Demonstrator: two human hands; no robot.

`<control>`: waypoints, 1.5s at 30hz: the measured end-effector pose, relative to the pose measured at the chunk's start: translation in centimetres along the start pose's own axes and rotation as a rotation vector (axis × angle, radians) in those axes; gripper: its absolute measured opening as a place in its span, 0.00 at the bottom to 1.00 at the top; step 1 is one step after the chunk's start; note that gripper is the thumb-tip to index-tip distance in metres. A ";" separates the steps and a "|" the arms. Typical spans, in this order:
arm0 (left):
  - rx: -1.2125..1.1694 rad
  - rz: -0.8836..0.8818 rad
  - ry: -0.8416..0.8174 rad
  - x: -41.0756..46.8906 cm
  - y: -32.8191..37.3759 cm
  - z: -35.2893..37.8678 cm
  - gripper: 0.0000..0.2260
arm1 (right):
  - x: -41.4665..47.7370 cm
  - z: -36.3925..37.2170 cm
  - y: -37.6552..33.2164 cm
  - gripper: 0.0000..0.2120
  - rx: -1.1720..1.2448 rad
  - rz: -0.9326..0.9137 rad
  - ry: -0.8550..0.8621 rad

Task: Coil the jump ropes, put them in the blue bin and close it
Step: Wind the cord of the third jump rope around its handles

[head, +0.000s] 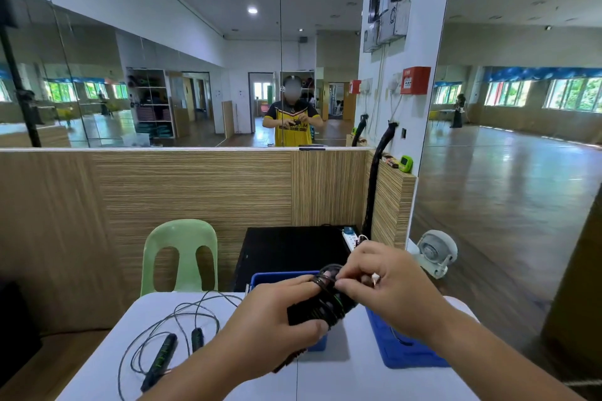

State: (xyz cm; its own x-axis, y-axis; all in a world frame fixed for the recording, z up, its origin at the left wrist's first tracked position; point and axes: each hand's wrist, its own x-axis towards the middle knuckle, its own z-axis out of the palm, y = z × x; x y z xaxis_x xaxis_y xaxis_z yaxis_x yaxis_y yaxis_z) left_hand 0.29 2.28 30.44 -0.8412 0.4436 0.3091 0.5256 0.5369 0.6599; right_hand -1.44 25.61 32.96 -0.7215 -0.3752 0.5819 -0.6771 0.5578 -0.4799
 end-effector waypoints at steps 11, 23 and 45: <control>0.039 -0.045 0.116 0.6 0.4 1.2 0.16 | -1.8 4.2 -0.9 0.13 -0.365 -0.056 0.140; 0.325 -0.122 0.192 1.2 0.5 2.4 0.09 | 0.1 6.6 -0.6 0.14 -0.612 -0.027 0.259; 0.284 -0.114 0.193 1.9 0.0 2.3 0.17 | 0.7 6.3 -0.8 0.09 0.168 0.461 0.105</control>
State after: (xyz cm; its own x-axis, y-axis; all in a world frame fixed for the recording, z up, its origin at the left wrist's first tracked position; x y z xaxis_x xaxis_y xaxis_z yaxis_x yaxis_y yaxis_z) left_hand -1.04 4.73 29.44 -0.8905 0.2406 0.3861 0.4187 0.7652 0.4889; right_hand -2.30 20.29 29.60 -0.9386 -0.0358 0.3431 -0.3111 0.5179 -0.7969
